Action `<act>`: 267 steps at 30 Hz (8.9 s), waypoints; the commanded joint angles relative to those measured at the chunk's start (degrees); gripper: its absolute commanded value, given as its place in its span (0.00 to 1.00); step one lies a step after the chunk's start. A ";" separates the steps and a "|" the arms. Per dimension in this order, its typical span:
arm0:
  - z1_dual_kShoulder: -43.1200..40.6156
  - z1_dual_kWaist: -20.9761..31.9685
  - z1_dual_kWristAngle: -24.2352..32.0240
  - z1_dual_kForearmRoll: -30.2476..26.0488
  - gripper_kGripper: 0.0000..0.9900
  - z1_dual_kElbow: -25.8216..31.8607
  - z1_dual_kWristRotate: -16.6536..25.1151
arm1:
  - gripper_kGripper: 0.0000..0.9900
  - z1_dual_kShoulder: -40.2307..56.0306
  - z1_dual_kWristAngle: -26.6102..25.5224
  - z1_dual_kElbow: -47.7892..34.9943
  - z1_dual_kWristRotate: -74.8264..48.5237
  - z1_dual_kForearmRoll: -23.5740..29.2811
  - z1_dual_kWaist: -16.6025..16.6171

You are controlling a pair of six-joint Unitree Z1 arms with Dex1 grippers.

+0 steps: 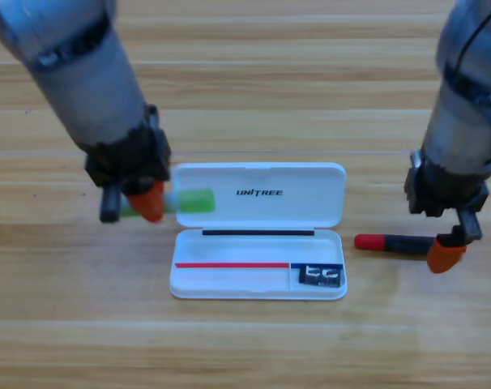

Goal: Clean up eraser and pencils

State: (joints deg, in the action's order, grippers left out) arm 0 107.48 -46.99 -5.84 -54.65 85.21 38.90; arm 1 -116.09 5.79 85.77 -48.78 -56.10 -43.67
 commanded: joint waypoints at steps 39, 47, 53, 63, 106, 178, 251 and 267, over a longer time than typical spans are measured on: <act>16.97 -7.32 1.10 1.12 0.00 7.96 -3.04 | 0.00 -9.33 -3.59 3.09 -4.92 0.21 5.27; 17.59 -7.41 1.36 1.83 0.00 7.87 -2.95 | 0.00 -4.41 -3.68 2.92 -4.84 -3.31 5.27; 18.20 -7.59 1.63 2.00 0.00 7.87 -2.69 | 0.00 -2.92 -3.59 2.92 -4.84 -3.57 5.00; 18.29 -7.59 1.63 2.09 0.00 7.87 -2.25 | 0.00 -2.04 -3.59 4.41 -4.48 -5.07 3.16; -13.09 13.15 7.16 -7.84 1.00 4.00 -2.07 | 0.00 -15.84 -3.59 33.33 1.49 -17.64 -9.50; 4.67 28.27 20.61 33.38 0.83 -9.27 1.71 | 0.96 33.74 -23.19 -3.59 18.98 7.94 -8.27; 6.60 10.87 34.85 35.14 0.00 -20.26 6.02 | 0.96 33.12 -28.29 -3.85 20.30 8.56 -8.27; 7.92 10.87 33.09 40.32 0.00 -25.44 6.45 | 0.96 32.77 -28.64 -3.76 20.39 8.56 -8.27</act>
State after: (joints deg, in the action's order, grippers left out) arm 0 114.06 -35.13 28.61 -15.87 62.35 44.49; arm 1 -83.31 -21.99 82.98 -29.06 -49.21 -53.47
